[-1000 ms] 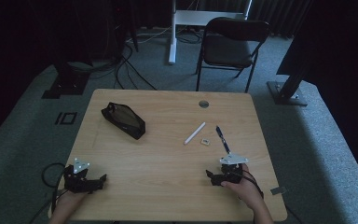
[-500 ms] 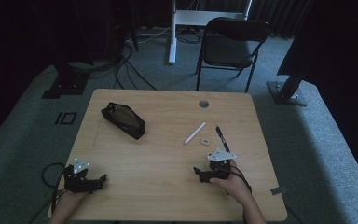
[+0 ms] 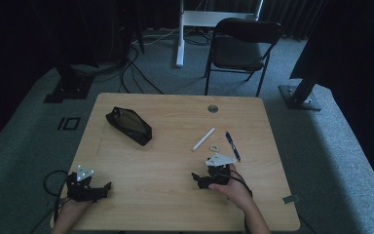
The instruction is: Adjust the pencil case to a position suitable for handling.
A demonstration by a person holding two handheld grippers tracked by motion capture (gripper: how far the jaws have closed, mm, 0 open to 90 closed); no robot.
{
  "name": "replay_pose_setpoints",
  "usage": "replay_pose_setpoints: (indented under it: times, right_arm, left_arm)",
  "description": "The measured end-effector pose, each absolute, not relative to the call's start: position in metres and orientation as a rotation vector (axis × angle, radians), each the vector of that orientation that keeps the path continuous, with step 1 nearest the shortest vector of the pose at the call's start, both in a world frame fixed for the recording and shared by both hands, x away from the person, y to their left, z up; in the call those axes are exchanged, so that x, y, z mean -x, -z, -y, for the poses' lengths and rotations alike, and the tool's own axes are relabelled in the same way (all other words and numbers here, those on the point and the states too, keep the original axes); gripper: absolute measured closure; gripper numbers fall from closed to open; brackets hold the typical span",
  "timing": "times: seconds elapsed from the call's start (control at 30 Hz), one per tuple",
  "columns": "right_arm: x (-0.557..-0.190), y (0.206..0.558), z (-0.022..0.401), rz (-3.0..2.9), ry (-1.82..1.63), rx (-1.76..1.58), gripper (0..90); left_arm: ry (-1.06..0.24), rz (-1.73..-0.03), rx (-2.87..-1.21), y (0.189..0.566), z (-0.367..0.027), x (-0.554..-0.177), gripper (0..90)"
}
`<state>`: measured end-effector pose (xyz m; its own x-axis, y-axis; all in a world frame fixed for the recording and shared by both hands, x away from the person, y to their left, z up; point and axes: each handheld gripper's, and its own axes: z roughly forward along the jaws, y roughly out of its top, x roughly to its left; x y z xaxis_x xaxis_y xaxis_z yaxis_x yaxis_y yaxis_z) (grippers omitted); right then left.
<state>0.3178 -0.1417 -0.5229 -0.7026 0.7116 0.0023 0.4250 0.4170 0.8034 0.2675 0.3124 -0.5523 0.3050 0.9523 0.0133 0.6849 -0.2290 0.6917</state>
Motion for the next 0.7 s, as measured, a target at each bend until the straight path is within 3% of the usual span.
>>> replay_pose_setpoints:
  times: [0.7]
  right_arm:
    - [-0.336,0.524,0.099,-2.369,-1.239,-0.901,12.8]
  left_arm:
    - [-0.597,-1.448,-1.998,0.552,-0.312,-0.267,0.2]
